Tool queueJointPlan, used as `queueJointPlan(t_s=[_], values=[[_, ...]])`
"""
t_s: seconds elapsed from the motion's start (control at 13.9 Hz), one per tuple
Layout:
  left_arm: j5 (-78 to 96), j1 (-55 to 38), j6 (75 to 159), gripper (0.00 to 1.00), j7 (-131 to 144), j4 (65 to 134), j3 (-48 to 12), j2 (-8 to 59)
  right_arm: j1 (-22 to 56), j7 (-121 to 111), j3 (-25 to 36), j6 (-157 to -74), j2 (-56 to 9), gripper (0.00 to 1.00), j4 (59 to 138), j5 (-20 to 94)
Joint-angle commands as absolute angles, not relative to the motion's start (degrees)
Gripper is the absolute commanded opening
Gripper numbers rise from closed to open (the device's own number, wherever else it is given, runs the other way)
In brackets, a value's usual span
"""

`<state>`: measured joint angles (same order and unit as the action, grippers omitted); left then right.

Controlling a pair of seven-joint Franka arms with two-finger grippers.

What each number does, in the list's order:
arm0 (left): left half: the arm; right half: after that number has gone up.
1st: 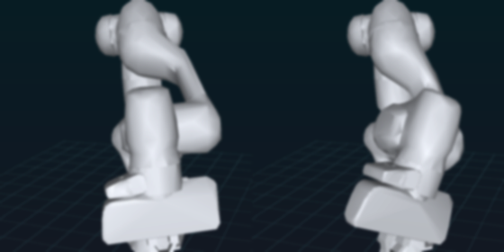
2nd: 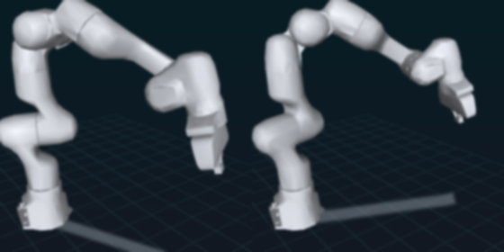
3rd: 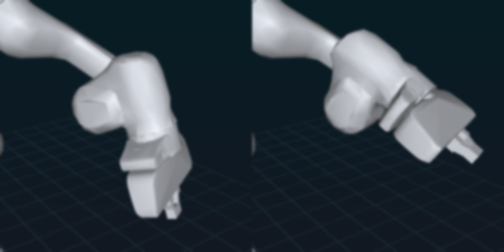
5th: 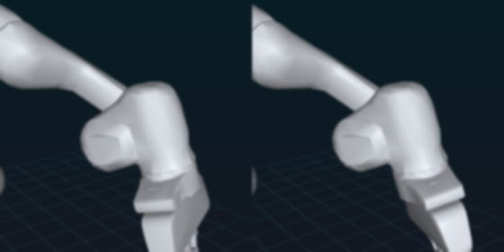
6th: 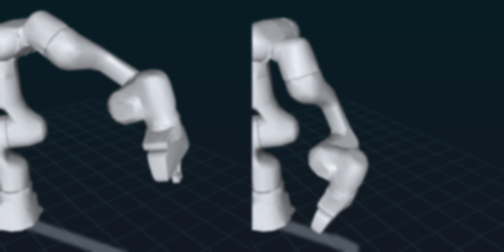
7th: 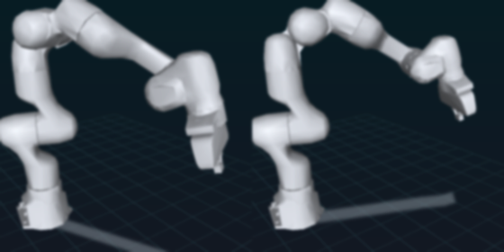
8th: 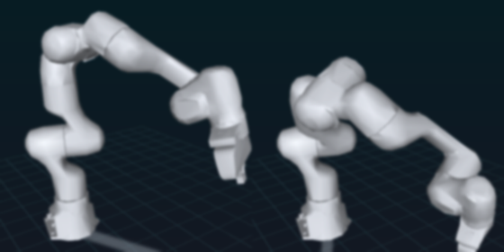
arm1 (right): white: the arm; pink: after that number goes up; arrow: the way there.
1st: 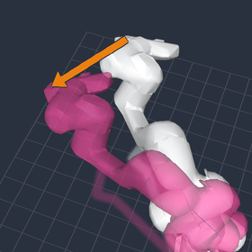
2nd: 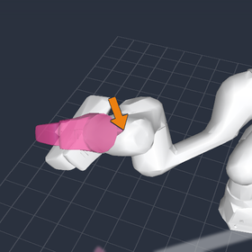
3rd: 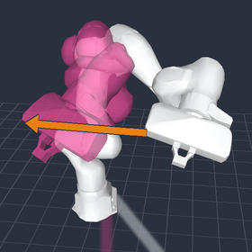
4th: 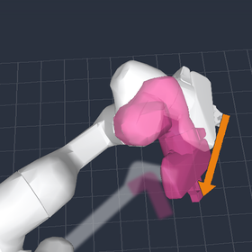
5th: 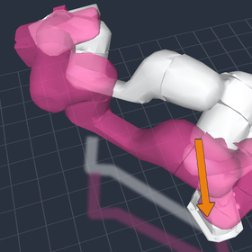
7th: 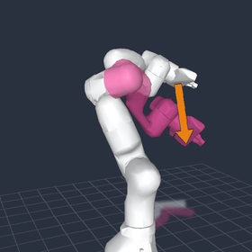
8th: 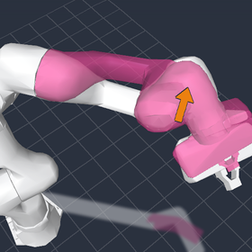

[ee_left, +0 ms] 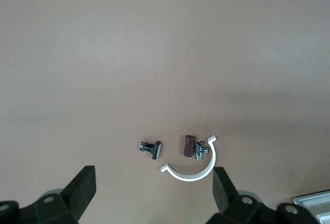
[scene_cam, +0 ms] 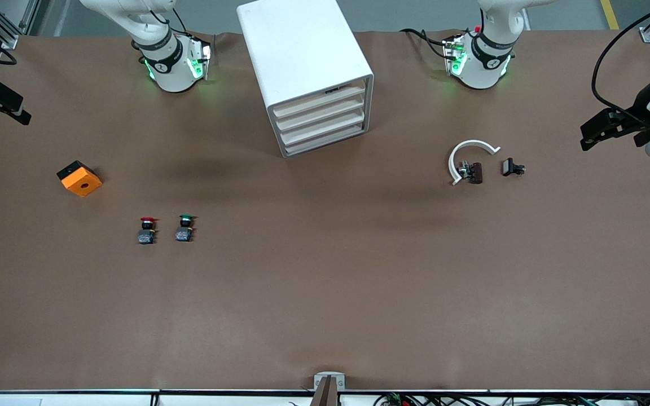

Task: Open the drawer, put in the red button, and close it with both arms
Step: 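Reach the right gripper to the red button while the left gripper nears the drawer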

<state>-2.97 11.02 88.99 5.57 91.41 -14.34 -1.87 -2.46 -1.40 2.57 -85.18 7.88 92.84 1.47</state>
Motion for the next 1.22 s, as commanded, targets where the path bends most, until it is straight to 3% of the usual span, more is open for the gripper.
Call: queueJointPlan(t_s=[0.0, 0.22, 0.65, 0.79, 1.15], values=[[-2.28, 11.51, 88.51, 1.0, 5.63, 90.53, -14.68, -1.5, -2.72, -0.88, 2.2, -85.34, 9.32, 1.0, 93.87, 1.93], [-2.55, 11.43, 88.51, 1.0, 5.8, 90.18, -14.59, -0.89, -2.72, -0.88, 2.2, -85.34, 9.23, 1.0, 93.69, 1.93], [-2.37, 10.38, 89.3, 1.0, 7.72, 89.12, -14.85, 8.07, -2.81, -0.97, 2.29, -85.34, 6.42, 1.0, 91.93, 1.5], [-2.28, 7.83, 88.68, 1.0, 20.14, 89.91, -14.85, 10.71, -3.34, -1.05, 2.37, -85.17, 1.43, 1.0, 90.98, 1.58], [-1.58, -1.47, 86.22, 1.0, 53.88, 89.83, -15.29, 18.7, -4.65, -2.36, 2.64, -85.17, -3.77, 1.0, 90.61, 2.02]])
